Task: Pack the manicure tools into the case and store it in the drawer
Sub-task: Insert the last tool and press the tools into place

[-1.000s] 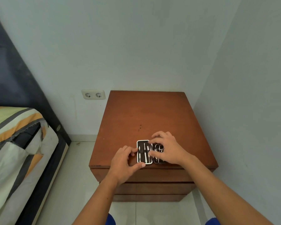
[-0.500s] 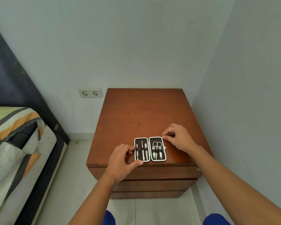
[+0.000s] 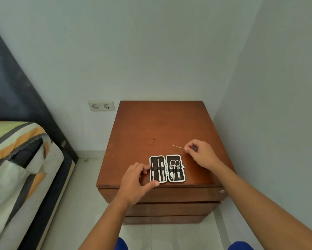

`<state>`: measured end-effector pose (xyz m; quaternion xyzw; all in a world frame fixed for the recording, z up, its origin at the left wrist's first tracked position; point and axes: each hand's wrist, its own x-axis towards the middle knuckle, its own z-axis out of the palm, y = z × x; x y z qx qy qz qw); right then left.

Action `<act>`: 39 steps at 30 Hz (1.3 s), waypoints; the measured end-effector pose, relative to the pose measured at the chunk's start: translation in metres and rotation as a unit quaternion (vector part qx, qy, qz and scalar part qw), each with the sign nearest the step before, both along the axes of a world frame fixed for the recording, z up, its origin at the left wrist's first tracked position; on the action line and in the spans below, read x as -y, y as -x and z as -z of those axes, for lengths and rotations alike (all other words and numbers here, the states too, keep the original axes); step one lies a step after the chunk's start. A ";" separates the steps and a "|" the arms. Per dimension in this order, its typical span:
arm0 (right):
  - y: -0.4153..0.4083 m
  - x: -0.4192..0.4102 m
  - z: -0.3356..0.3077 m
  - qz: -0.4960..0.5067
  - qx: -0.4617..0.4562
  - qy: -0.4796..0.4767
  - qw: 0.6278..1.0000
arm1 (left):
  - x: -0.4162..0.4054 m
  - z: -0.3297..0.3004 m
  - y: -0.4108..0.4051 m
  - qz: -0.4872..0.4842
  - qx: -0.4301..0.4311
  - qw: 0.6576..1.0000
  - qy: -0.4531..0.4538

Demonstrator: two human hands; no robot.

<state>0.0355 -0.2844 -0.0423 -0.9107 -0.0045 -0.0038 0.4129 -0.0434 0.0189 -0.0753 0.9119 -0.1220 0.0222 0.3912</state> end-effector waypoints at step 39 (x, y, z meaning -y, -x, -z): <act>-0.026 -0.089 -0.024 -0.148 -0.077 0.015 0.986 | 0.001 0.004 -0.001 0.000 -0.002 1.000 -0.013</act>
